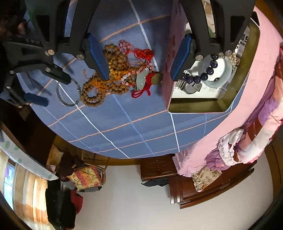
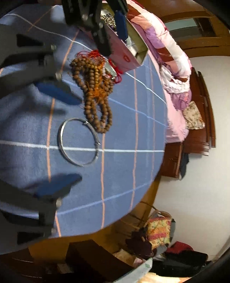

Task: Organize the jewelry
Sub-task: 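Move the left gripper to the brown prayer beads while the right moves to the silver bangle, then grasp the brown prayer beads with the left while the right grasps the silver bangle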

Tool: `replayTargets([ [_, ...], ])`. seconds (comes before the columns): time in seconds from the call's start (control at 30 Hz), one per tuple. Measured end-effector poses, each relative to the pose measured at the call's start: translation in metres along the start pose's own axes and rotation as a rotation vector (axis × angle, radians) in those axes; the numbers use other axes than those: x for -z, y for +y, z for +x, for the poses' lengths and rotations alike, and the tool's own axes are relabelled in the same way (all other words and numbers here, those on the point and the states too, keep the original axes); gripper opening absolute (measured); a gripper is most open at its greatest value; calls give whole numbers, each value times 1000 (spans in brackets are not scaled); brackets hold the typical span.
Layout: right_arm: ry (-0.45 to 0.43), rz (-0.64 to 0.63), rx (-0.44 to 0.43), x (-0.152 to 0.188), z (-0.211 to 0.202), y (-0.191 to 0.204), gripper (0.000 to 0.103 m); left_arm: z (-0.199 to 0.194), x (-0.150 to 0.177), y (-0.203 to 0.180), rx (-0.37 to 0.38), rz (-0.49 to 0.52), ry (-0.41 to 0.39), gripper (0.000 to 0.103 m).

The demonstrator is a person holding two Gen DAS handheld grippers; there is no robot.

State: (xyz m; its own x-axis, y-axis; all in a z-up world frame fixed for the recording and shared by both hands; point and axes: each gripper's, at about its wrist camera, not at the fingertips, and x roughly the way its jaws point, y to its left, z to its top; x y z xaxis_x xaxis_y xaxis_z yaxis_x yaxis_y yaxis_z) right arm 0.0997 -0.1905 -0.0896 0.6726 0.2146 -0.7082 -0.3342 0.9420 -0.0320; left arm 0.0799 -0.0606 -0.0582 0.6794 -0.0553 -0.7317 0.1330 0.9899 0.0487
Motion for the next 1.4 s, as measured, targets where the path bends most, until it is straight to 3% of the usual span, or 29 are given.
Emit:
replayTargets([
  [0.27,103,-64,18,-7,27,5,86,8,-4,1,3,-6,17,72],
  [0.33,129,-54,-3,-6,31,1,77,8,-5,0,4,-4,17,72],
  [0.37,124,-37,-12,-5,29,-3,67,8,-5,-1,10,-3,16,72],
  [0.47,114,-31,-12,-1,24,-7,65,9,-4,-3,18,6,18,72],
  [0.77,61,36,61,1,12,-21,65,15,-3,-24,42,78,23,72],
  [1.13,52,67,65,-1,12,-28,65,32,4,-48,76,160,68,71],
  [1.2,53,53,72,-1,13,-26,65,39,5,-50,74,170,88,57],
  [1.23,52,46,77,-1,12,-25,65,41,5,-51,64,180,85,55],
  [1.27,51,41,80,-1,12,-24,65,40,4,-52,60,185,74,44],
  [1.3,51,39,80,0,12,-24,65,39,3,-51,54,186,65,26],
  [1.4,48,38,78,0,12,-25,65,37,1,-42,82,134,51,16],
])
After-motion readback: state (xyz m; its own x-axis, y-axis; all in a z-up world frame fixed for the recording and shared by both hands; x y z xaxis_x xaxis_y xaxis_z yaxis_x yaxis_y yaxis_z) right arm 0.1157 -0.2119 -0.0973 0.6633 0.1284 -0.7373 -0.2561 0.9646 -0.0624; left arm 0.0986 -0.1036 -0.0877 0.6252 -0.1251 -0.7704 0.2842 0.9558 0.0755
